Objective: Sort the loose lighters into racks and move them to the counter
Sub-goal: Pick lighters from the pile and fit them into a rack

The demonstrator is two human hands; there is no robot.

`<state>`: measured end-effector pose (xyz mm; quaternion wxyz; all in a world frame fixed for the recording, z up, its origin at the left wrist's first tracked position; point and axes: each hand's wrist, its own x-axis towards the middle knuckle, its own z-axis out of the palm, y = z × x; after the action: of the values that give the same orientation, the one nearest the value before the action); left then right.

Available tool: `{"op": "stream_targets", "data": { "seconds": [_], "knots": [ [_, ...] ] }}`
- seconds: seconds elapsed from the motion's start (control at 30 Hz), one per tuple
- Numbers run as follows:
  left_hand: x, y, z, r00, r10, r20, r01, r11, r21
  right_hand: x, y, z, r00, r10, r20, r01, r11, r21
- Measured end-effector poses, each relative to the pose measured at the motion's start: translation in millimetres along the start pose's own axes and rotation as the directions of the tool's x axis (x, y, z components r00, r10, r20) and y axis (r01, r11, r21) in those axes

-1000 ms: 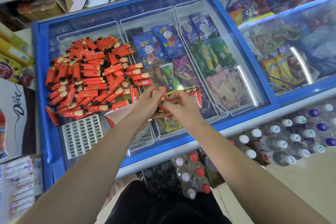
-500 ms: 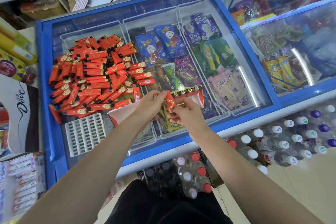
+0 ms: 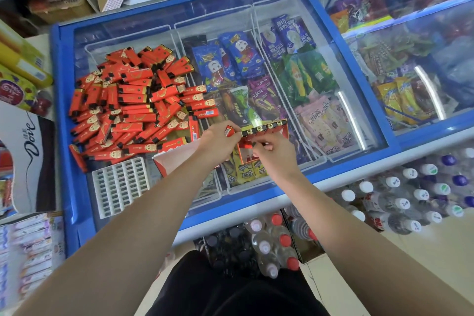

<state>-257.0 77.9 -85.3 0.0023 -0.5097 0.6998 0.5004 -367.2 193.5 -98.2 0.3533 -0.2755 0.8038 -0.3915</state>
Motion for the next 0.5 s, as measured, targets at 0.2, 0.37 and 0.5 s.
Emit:
{"op": "stream_targets", "data": {
  "seconds": [0.2,0.37,0.5],
  "knots": [
    [-0.2,-0.4,1.6,1.0,-0.009,-0.017,0.01,1.0,0.028,-1.3,1.5,13.3,0.996,0.084,-0.023,-0.081,0.989,0.121],
    [1.4,-0.3,2.2,0.999,-0.047,0.004,0.047,0.999,-0.01,6.6,4.5,19.1,0.98,0.2,0.019,-0.198,0.944,0.266],
    [2.2,-3.5,0.6,0.996,-0.089,0.028,0.091,0.991,-0.093,10.7,6.4,22.4,0.923,0.357,0.143,-0.383,0.82,0.426]
  ]
}}
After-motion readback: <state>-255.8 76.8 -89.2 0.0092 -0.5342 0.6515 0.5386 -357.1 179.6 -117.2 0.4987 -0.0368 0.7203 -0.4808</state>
